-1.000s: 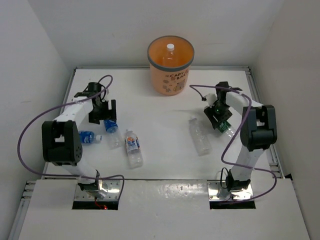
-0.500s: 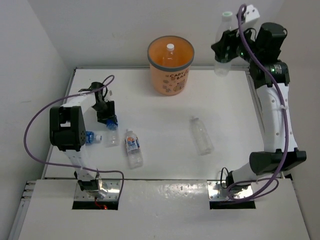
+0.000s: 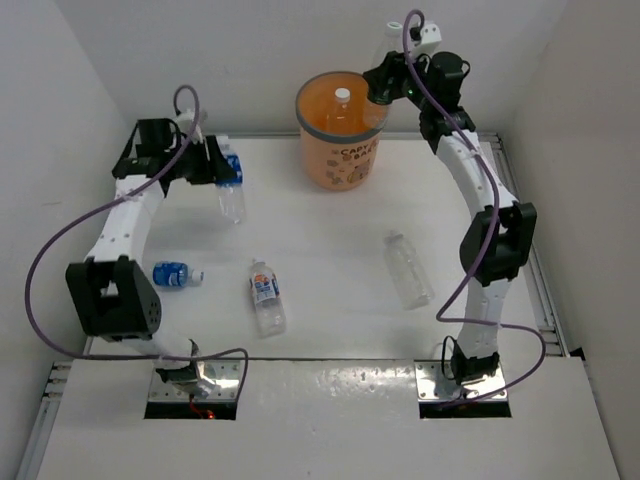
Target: Put the plastic bottles in the bin
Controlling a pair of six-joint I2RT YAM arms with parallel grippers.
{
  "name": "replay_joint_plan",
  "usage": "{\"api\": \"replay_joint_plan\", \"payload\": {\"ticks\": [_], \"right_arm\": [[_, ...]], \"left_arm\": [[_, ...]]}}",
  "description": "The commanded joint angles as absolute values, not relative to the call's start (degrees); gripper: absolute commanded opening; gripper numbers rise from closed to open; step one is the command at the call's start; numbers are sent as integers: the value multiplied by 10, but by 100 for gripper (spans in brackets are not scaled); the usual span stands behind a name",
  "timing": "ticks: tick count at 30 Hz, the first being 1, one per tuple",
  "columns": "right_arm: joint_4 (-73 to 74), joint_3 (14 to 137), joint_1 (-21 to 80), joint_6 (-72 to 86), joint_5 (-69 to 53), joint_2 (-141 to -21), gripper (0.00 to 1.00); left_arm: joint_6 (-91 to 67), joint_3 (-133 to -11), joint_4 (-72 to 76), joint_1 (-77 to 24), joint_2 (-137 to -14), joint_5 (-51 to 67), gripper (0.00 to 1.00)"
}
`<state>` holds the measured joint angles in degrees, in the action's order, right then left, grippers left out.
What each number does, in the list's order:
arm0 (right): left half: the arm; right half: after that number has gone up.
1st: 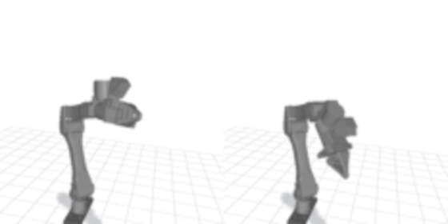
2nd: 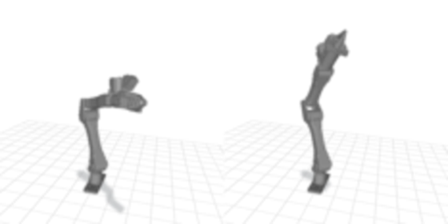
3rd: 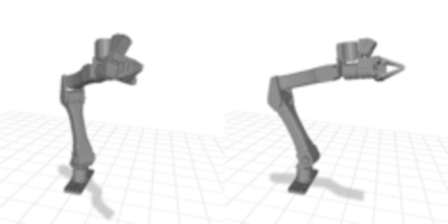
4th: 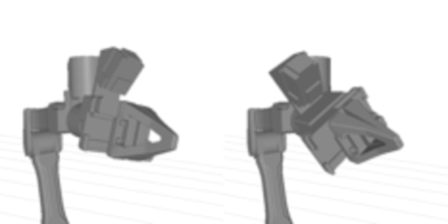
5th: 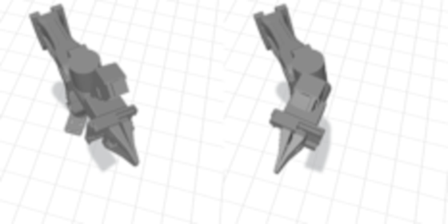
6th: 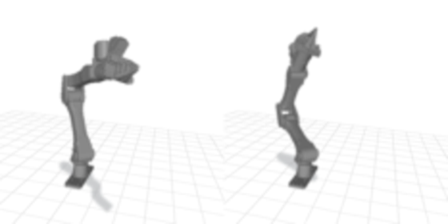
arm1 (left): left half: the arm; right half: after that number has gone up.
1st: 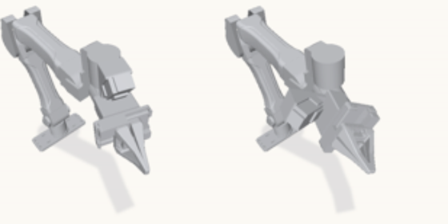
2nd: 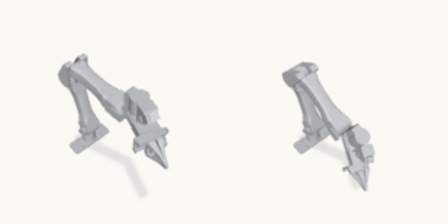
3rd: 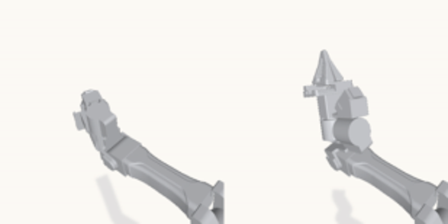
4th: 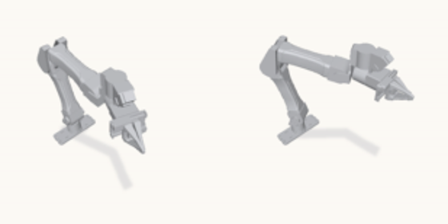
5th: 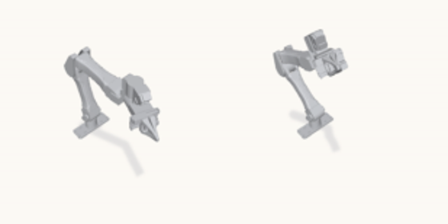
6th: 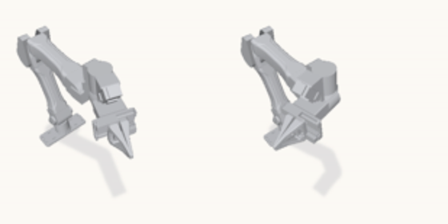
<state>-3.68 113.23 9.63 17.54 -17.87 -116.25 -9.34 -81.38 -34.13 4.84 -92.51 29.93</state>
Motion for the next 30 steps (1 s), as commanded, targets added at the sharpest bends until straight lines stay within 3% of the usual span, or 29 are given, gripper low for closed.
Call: {"api": "replay_joint_plan", "payload": {"ticks": [1,9,12,13,16,17,26,30], "right_arm": [[-194,1136,109,186,-158,-1162,7],[-217,1177,124,165,-118,-1230,8],[-214,1139,124,154,-118,-1225,41],[-213,1132,122,150,-120,-1224,66],[-194,1100,122,144,-125,-1210,95],[-186,1094,119,145,-126,-1198,100],[-83,1024,69,267,-226,-1048,100],[27,970,35,208,-306,-957,100]], "left_arm": [[-122,-844,-221,52,-833,362,0],[-162,-954,-187,-4,-843,321,0],[-162,-998,-144,-33,-874,296,0],[-162,-1013,-112,-49,-882,287,0],[-177,-1013,6,-72,-915,270,0],[-178,-1019,32,-89,-926,264,0],[-165,-1138,215,-154,-1106,192,0],[-122,-1188,263,-177,-1180,152,0]]}}
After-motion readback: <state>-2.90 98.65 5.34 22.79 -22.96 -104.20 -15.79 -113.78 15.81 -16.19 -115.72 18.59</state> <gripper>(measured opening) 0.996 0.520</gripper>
